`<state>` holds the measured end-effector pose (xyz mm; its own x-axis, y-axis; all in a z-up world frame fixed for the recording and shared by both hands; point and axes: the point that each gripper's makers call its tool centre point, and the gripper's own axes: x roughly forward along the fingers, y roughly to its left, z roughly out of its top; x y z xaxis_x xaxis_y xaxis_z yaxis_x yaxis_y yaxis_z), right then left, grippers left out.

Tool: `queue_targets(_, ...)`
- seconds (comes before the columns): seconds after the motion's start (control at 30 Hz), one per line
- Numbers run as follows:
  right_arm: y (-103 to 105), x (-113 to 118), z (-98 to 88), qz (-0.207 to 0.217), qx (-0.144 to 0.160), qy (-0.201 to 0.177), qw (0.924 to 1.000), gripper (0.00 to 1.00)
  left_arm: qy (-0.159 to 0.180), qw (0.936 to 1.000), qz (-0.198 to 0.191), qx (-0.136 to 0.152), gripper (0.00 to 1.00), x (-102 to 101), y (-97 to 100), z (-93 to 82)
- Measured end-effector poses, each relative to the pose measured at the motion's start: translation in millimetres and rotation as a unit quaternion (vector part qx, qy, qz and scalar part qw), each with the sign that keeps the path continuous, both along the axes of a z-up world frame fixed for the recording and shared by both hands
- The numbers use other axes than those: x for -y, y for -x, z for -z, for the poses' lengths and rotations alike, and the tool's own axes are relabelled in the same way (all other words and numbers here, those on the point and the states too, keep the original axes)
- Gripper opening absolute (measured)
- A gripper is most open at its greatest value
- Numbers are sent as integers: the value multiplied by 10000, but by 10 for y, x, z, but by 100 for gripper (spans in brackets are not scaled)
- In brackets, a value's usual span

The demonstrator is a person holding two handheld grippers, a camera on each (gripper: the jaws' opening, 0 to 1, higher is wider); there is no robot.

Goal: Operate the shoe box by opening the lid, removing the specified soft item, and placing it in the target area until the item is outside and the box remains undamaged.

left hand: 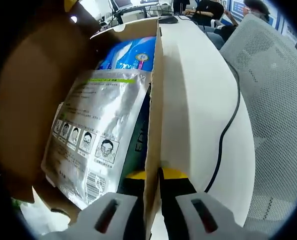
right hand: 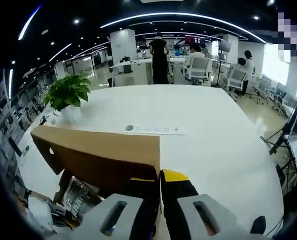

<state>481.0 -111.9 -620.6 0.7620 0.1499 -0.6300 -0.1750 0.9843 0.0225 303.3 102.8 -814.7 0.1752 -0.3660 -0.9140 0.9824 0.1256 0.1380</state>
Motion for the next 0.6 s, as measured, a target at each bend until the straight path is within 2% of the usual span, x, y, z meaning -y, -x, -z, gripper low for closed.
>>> queue_targets(0.1, -49, 26, 16, 14, 7, -4, 10000, 0, -6, 10000, -9, -21, 4, 0, -3, 1)
queue_targets(0.2, -34, -17, 5, -163, 19, 13, 9999, 0, 3, 9999, -56, -86, 4, -1, -10, 3)
queue_targets(0.27, -59, -53, 7, -325, 110, 138, 9993, 0, 29, 9999, -103, -132, 4, -2, -10, 4)
queue_targets(0.33, -84, -50, 8, -402, 124, 333, 9986, 0, 18, 10000, -94, 10, 4, -1, 13, 3)
queue_targets(0.43, -173, -72, 10, -512, 366, 462, 9970, 0, 21, 9999, -135, -73, 4, -5, -17, 14)
queue_targets(0.57, -232, -43, 42, -328, 420, -123, 9985, 0, 32, 10000, -5, -9, 4, -2, 0, 18)
queue_targets(0.6, -213, -22, 36, -423, 449, -85, 9981, 0, 25, 10000, -1, 8, 4, 1, 6, 16)
